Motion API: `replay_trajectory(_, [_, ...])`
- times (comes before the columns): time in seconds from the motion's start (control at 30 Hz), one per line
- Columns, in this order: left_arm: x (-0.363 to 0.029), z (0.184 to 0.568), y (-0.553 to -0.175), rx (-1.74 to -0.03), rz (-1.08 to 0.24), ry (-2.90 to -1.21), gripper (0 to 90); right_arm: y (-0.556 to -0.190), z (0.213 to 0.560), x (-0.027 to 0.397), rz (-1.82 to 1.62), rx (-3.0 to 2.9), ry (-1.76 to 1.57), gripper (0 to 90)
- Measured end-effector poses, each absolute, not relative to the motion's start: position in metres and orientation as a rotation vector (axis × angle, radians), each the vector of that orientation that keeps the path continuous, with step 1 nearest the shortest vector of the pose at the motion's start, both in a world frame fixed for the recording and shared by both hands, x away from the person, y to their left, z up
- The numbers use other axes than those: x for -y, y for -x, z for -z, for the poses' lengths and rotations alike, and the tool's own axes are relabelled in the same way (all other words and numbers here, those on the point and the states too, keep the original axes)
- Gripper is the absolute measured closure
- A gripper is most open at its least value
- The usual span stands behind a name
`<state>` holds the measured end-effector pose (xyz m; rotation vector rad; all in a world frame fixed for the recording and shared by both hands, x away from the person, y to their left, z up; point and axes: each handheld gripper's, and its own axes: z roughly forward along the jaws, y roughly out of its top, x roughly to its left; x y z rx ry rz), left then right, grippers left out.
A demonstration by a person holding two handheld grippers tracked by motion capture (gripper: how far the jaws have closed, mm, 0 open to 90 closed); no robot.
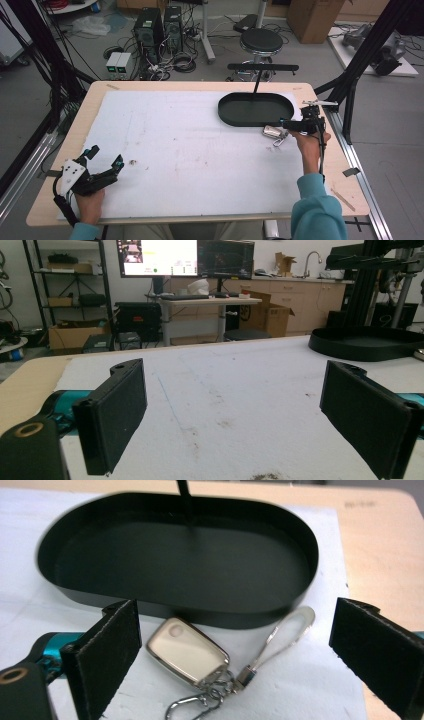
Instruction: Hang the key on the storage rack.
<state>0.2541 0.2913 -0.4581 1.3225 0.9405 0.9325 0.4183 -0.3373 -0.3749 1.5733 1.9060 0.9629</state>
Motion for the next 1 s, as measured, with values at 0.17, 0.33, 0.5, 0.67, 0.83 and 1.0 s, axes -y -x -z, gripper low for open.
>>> replay_trajectory(0.17, [-0.292, 0.458, -0.254, -0.947, -0.93, -1.326, 11.9, -0.427, 0.377, 0.339, -0.908, -1.901, -1.683, 5.9])
replay_trajectory(0.33, [-0.291, 0.458, -0.254, -0.942, -0.933, -1.326, 11.9, -0.433, 0.385, 0.342, -0.852, -1.912, -1.754, 5.9])
replay_trajectory(0.5, [-0.291, 0.458, -0.254, -0.942, -0.933, -1.326, 11.9, -0.437, 0.39, 0.346, -0.828, -1.903, -1.836, 7.4])
replay_trajectory(0.67, [-0.291, 0.458, -0.254, -0.942, -0.933, -1.326, 11.9, -0.441, 0.396, 0.349, -0.804, -1.89, -1.926, 15.3])
replay_trajectory(0.83, [-0.291, 0.458, -0.254, -0.943, -0.934, -1.325, 11.9, -0.443, 0.4, 0.348, -0.778, -1.894, -1.984, 23.2])
replay_trajectory(1.0, [-0.291, 0.458, -0.254, -0.943, -0.932, -1.326, 11.9, -0.446, 0.404, 0.346, -0.755, -1.915, -2.006, 29.2])
